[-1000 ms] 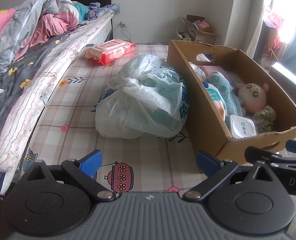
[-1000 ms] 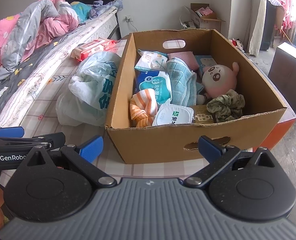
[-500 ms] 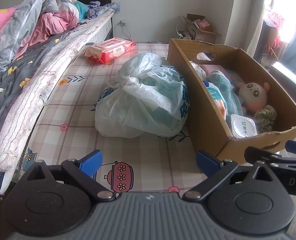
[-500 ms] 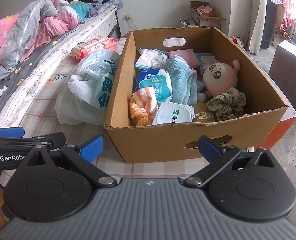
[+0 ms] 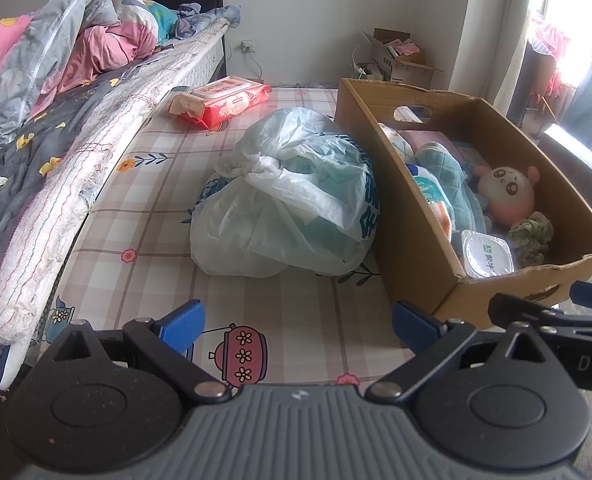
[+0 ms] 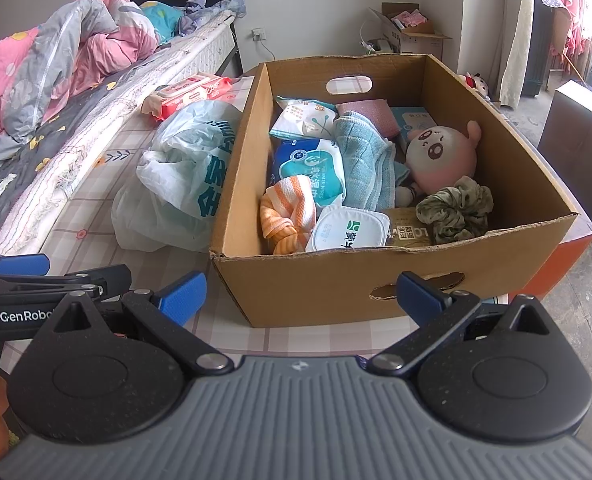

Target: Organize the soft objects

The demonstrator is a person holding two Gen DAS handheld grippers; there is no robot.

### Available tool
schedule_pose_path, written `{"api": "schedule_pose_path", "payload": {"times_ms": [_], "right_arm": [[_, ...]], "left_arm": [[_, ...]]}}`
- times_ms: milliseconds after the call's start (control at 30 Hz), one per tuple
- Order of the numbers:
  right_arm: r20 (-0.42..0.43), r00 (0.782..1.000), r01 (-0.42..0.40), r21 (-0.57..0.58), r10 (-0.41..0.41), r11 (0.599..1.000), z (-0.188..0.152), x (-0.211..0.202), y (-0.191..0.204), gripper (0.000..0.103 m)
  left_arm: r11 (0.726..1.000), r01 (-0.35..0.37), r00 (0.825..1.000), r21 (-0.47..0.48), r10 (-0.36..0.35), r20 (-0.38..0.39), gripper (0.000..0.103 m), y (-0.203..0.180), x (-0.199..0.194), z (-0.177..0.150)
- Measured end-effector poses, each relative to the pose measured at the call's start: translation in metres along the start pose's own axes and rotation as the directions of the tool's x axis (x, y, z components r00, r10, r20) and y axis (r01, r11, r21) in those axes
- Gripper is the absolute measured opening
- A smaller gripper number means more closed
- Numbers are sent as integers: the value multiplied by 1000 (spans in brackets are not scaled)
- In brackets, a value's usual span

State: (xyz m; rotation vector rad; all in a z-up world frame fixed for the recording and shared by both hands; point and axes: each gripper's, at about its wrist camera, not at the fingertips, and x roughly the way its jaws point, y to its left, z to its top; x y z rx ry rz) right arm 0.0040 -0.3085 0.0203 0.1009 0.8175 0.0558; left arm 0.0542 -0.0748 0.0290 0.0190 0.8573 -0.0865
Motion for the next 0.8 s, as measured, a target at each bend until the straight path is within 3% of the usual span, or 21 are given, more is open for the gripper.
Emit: {"api": "schedule_pose_path", "payload": {"times_ms": [800], "right_arm": [[-4, 1000, -1, 1, 1, 1000, -1, 0, 1, 102]], "left_arm": [[1000, 1, 1000, 1, -1, -5, 101, 0, 1, 0]]}}
